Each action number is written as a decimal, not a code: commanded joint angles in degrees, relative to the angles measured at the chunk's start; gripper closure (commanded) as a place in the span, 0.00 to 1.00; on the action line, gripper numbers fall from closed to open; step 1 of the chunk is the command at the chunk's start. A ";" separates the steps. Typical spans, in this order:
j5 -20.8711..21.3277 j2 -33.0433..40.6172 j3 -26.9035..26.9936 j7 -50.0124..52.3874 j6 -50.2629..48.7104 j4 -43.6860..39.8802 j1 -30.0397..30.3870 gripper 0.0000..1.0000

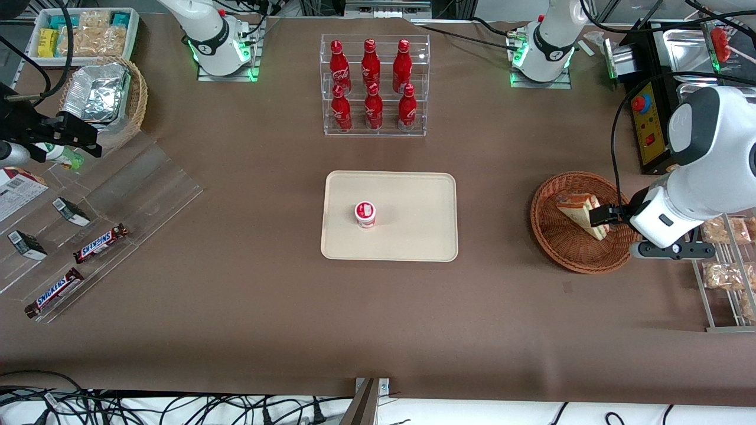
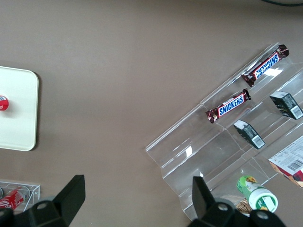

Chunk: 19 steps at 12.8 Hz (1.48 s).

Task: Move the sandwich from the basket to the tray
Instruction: 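Lower the open left gripper over the wrapped sandwich in the basket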

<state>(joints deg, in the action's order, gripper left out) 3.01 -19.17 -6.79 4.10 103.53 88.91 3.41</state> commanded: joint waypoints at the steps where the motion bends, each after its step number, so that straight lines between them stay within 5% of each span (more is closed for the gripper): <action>1: -0.28 -0.96 -0.06 -0.85 -1.49 -2.07 -0.07 0.00; 12: -0.28 -1.31 0.46 2.30 -5.78 -1.64 2.12 0.00; 19: 1.91 -3.60 -0.68 34.69 1.56 5.99 4.42 0.00</action>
<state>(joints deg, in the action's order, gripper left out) 3.40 -24.06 -6.67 30.53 101.00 90.60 8.21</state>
